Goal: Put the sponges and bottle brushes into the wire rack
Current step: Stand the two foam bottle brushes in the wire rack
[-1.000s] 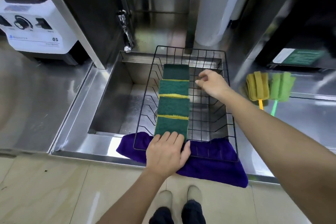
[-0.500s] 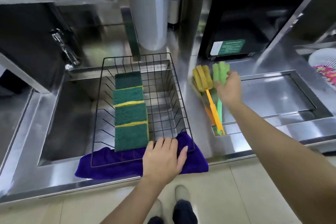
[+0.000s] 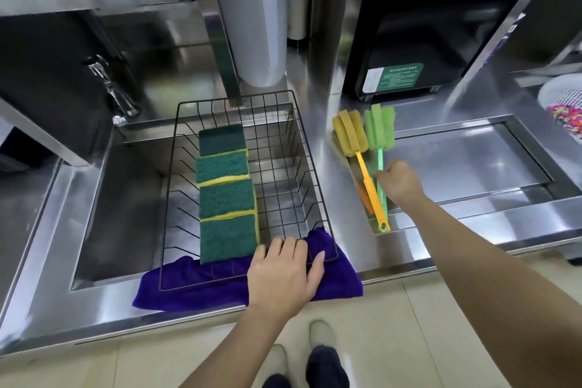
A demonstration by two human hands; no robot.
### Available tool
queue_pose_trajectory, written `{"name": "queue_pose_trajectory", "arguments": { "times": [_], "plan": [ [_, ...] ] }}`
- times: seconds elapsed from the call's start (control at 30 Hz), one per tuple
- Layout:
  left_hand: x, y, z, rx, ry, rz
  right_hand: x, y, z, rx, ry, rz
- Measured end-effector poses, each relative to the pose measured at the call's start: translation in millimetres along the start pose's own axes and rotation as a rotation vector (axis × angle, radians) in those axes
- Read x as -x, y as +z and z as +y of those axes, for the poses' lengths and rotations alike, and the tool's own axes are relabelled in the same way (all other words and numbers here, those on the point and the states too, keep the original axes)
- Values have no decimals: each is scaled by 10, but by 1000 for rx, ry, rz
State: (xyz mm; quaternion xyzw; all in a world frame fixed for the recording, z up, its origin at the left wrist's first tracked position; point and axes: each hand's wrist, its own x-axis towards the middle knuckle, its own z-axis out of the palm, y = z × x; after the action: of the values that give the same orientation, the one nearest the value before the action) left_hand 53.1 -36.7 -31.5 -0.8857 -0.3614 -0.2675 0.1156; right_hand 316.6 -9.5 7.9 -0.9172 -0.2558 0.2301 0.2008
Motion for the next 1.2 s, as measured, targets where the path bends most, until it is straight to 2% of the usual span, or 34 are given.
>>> {"name": "queue_pose_trajectory", "arguments": {
  "times": [0.1, 0.27, 0.37, 0.53, 0.7, 0.83, 1.0, 1.2],
  "plan": [
    [-3, -11, -1, 4, -9, -10, 9, -36, -8, -14, 8, 66],
    [-16, -28, -5, 11, -31, -34, 155, -232, -200, -168, 2, 354],
    [-13, -45, 1, 18, -49, -37, 238, -372, -408, -227, -108, 467],
    [-28, -65, -4, 32, -95, -37, 338, -442, -760, -349, -331, 478],
    [-56, -106, -69, 25, -177, -7, 446, -326, -1053, -598, -462, 314],
    [-54, -101, -202, -22, -253, -4, 591, -16, -1242, -611, -434, 19],
    [20, -29, -207, -58, -172, 0, 832, 430, -1291, -217, -517, -280],
    [26, -20, -200, -52, -139, 12, 838, 805, -1252, -31, -441, -385]
  ]
}}
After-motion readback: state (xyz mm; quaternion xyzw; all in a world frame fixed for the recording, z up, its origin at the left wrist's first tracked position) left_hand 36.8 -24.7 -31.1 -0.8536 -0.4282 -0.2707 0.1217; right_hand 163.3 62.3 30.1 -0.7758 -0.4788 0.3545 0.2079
